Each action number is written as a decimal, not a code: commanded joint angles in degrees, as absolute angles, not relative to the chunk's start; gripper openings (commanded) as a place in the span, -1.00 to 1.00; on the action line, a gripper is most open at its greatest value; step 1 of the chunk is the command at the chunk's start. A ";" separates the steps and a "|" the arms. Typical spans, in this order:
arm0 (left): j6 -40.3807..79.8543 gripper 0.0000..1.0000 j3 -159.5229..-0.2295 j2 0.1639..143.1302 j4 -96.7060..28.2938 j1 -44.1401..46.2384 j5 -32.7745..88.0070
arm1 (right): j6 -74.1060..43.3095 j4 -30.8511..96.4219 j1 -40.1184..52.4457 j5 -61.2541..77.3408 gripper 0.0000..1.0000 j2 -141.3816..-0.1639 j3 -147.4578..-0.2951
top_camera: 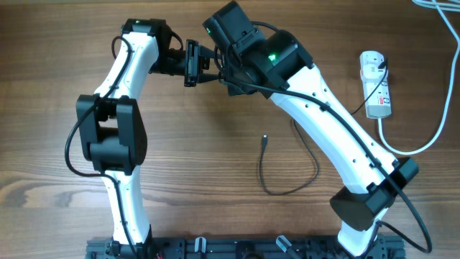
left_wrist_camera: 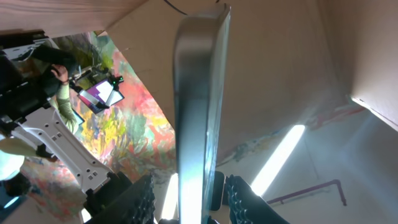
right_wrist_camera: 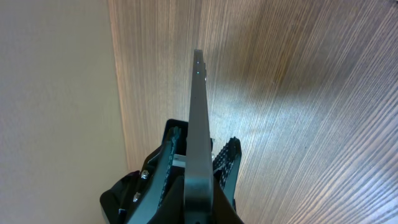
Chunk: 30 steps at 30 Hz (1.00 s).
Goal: Plug charger to phone and switch on socket
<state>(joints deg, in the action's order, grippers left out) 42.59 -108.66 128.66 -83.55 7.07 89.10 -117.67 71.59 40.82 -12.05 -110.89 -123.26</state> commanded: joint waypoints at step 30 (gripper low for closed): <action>42.92 -0.88 -109.62 126.52 -83.59 7.03 90.35 | -118.02 70.50 42.44 -15.22 -0.91 -110.30 -123.61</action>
<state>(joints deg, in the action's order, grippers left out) 42.74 -108.68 128.66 -83.48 7.07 89.30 -118.50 71.02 42.33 -13.34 -110.89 -123.26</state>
